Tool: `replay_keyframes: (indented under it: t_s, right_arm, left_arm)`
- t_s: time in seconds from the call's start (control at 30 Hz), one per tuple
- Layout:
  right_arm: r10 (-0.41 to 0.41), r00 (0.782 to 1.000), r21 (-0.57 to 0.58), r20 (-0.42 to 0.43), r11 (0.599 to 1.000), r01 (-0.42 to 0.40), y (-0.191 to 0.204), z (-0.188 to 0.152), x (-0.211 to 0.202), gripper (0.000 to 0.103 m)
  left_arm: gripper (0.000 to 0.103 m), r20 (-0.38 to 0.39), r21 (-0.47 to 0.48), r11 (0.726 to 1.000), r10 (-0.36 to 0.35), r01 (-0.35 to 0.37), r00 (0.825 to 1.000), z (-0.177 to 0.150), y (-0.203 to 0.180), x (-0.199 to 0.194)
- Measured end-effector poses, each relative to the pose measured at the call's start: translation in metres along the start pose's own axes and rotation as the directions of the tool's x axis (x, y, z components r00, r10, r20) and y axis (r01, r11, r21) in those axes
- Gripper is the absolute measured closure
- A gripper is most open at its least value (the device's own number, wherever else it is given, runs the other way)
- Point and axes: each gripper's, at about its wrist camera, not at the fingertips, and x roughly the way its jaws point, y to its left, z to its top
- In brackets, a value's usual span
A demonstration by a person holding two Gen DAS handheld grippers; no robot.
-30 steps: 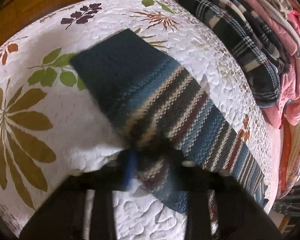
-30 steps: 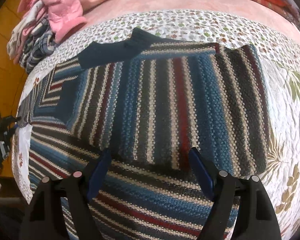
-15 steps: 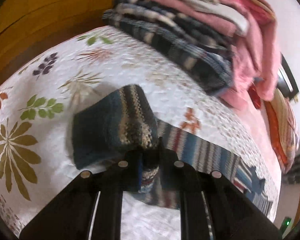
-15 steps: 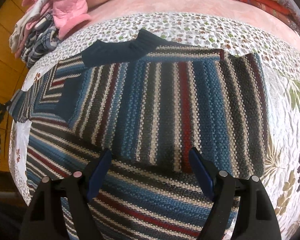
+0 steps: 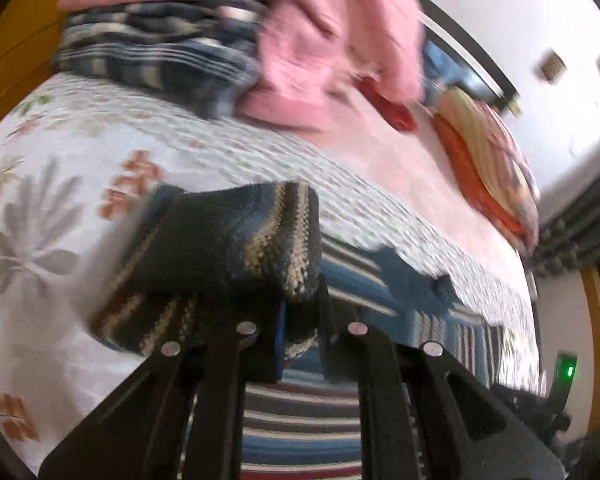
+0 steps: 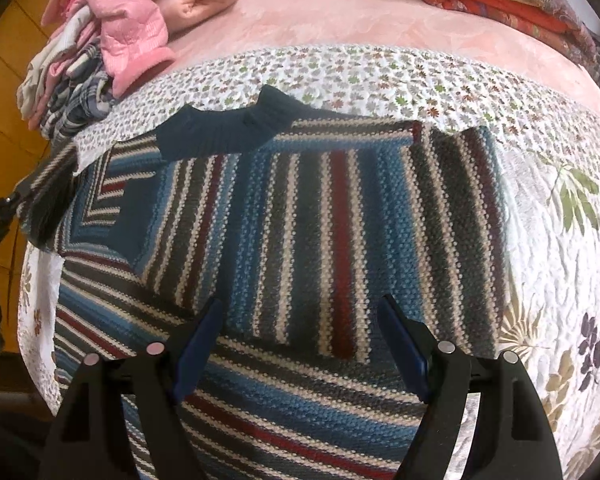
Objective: Fold small clothes
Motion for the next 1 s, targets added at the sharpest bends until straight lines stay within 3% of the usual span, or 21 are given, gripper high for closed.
replay_keyframes:
  t_s: [0.27,0.5,0.57,0.63,0.73,0.8,0.9,1.0]
  right_arm:
    - [-0.004,1.000,0.015,0.002,1.000,0.004,-0.014,-0.001,-0.002,0.023]
    - [-0.012,1.000,0.035,-0.004,0.999,0.012,-0.023,0.000,-0.001,0.023]
    - [-0.004,1.000,0.041,-0.006,0.999,0.004,-0.023,0.001,-0.001,0.023]
    - [0.007,1.000,0.041,-0.005,0.999,-0.007,-0.021,0.001,-0.002,0.023]
    - [0.036,0.999,0.038,-0.008,0.999,-0.036,-0.013,0.001,-0.005,0.023]
    - [0.075,0.997,0.043,-0.019,0.996,-0.074,-0.007,0.000,-0.005,0.023]
    - [0.127,0.991,0.038,-0.031,0.991,-0.125,0.008,-0.004,-0.006,0.023]
    - [0.186,0.982,0.030,-0.046,0.982,-0.184,0.025,-0.008,-0.008,0.023]
  left_arm:
    - [0.092,-0.042,0.051,0.997,-0.051,0.053,0.998,-0.057,-0.070,0.056]
    - [0.087,-0.179,0.053,0.999,0.001,0.009,0.984,-0.087,-0.073,0.107]
    - [0.086,-0.199,0.048,0.999,-0.011,0.021,0.980,-0.087,-0.071,0.100]
    - [0.076,-0.246,0.025,0.999,-0.036,0.043,0.969,-0.085,-0.070,0.086]
    - [0.074,-0.327,-0.008,0.998,-0.054,0.054,0.944,-0.081,-0.060,0.047]
    - [0.067,-0.311,0.003,1.000,-0.024,0.026,0.950,-0.073,-0.051,0.019]
    - [0.057,-0.211,0.050,0.997,0.065,-0.056,0.975,-0.055,-0.025,-0.020]
    - [0.057,-0.158,0.065,0.987,0.156,-0.148,0.975,-0.041,0.001,-0.023]
